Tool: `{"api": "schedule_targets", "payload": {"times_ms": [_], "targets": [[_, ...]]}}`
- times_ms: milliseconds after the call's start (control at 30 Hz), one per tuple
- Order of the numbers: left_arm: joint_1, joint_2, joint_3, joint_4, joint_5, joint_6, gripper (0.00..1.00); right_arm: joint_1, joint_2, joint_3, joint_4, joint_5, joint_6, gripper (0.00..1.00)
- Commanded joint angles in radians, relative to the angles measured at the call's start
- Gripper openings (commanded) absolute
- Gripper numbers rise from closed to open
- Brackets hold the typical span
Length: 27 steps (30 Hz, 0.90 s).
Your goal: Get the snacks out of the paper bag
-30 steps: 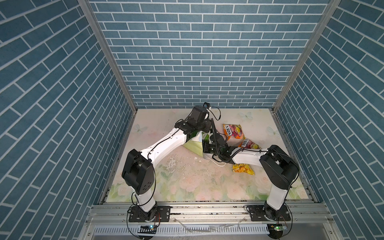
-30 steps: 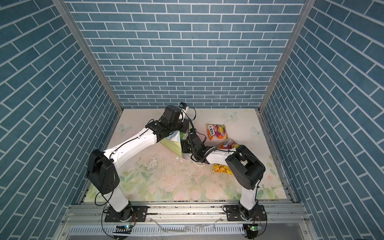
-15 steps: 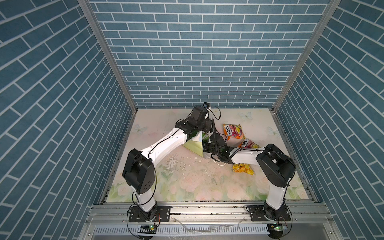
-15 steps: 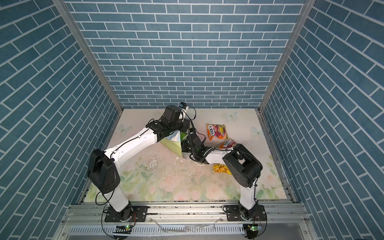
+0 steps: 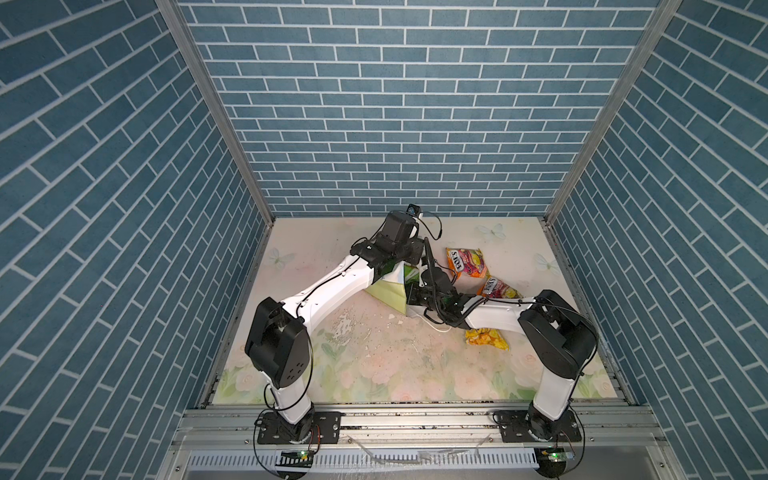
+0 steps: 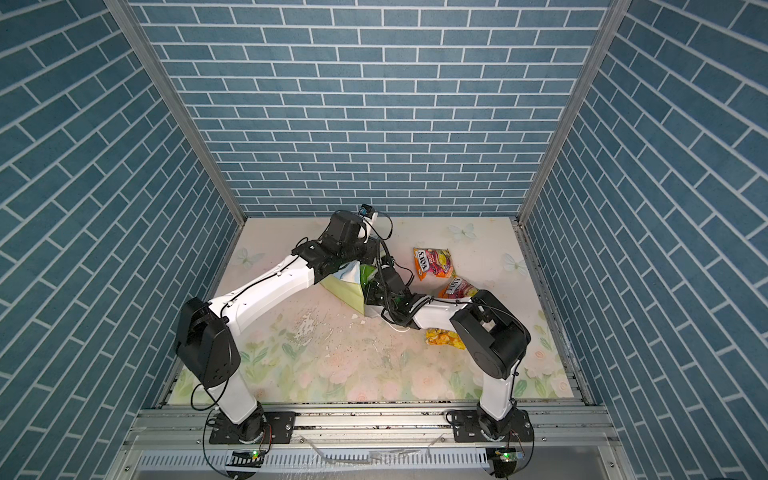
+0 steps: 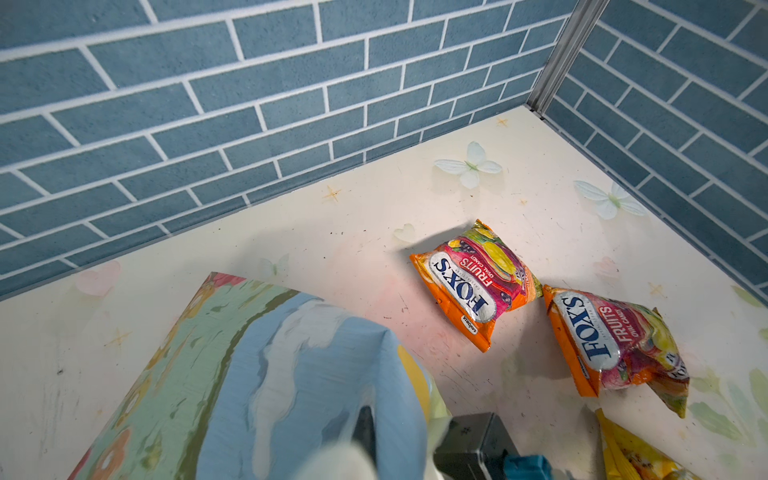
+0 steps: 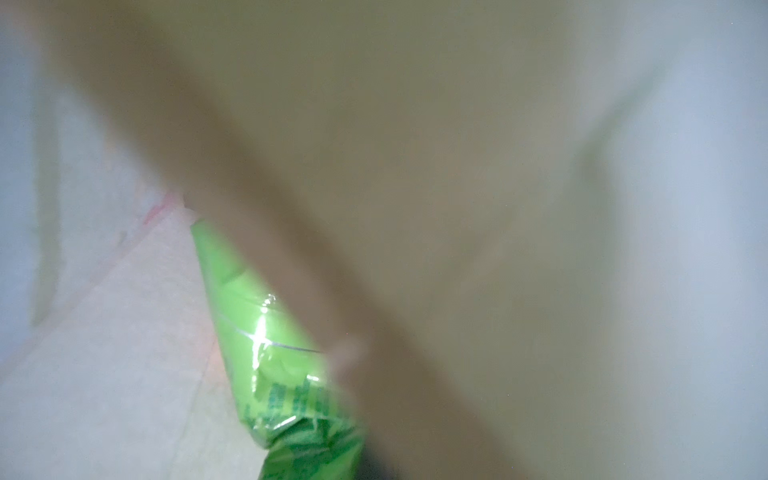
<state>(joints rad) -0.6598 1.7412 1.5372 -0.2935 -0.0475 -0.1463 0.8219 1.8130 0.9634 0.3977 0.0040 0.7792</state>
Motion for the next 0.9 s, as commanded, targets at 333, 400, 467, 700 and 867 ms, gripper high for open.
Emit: {"api": "schedule_targets", "payload": {"times_ms": [333, 400, 467, 700, 867], "targets": [[-0.008, -0.009, 0.032, 0.012, -0.024, 0.005, 0.0, -0.006, -0.12, -0.049, -0.031, 0.091, -0.061, 0.0], [-0.009, -0.011, 0.031, 0.01, -0.028, 0.005, 0.0, -0.006, -0.131, -0.055, -0.032, 0.097, -0.064, 0.0], [-0.009, -0.011, 0.032, 0.005, -0.032, 0.006, 0.0, -0.006, -0.144, -0.064, -0.033, 0.102, -0.066, 0.0], [-0.009, -0.015, 0.026, -0.013, -0.058, 0.007, 0.0, -0.005, -0.19, -0.084, -0.035, 0.115, -0.079, 0.0], [-0.008, -0.012, 0.022, -0.016, -0.064, 0.008, 0.0, -0.006, -0.227, -0.092, -0.047, 0.13, -0.093, 0.0]]}}
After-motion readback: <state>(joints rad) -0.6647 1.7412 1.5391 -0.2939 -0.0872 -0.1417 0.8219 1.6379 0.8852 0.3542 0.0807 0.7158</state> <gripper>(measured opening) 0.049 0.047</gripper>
